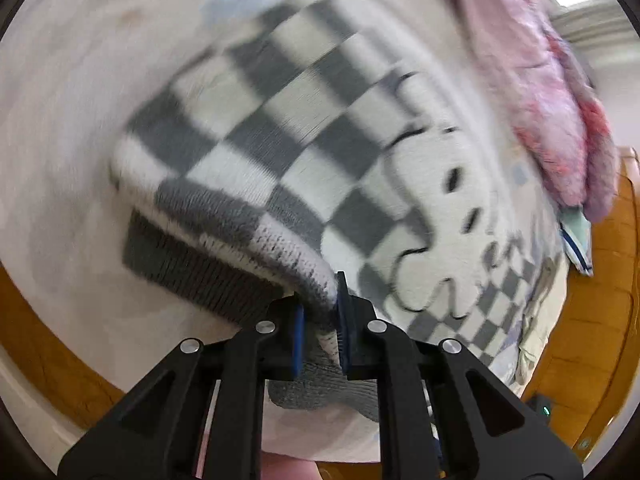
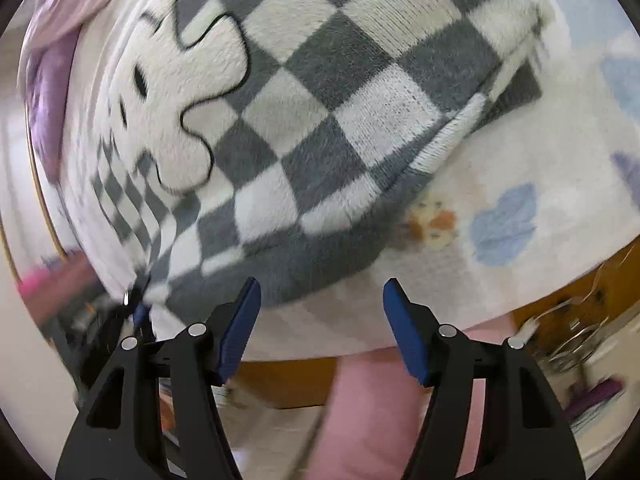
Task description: Fold large clothes
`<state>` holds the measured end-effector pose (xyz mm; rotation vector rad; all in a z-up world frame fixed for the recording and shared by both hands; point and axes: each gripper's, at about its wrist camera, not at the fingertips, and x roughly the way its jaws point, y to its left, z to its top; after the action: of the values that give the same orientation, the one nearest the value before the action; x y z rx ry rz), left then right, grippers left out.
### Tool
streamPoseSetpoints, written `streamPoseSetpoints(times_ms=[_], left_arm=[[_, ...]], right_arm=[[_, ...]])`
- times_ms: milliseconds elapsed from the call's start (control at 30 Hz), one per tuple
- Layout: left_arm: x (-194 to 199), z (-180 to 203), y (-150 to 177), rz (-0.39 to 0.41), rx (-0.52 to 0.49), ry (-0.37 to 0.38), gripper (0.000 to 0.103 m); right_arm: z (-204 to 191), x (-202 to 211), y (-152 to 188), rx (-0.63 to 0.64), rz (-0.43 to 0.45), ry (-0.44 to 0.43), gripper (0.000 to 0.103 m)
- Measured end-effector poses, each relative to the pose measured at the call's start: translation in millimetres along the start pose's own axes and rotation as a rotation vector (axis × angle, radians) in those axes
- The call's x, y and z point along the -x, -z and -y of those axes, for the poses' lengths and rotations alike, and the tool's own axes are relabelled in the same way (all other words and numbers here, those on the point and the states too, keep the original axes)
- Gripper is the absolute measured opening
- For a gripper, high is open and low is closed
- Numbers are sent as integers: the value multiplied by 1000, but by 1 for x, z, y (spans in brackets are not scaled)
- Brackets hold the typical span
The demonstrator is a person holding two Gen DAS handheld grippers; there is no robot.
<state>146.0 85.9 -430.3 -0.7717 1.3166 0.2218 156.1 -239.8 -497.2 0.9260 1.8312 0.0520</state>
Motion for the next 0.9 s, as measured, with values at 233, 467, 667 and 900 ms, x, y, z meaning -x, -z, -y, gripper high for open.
streamPoseSetpoints(times_ms=[233, 467, 667, 900], left_arm=[[26, 36, -6, 55, -121, 49, 12], [48, 41, -11, 100, -206, 118, 12], [30, -3, 3, 116, -172, 76, 42], [-32, -77, 76, -246, 267, 60, 43]], right_arm=[[-3, -25, -34, -237, 3, -180, 70], [-27, -13, -69, -284, 199, -458, 11], [-50, 37, -45, 273, 416, -602, 10], [34, -39, -39, 77, 184, -362, 45]])
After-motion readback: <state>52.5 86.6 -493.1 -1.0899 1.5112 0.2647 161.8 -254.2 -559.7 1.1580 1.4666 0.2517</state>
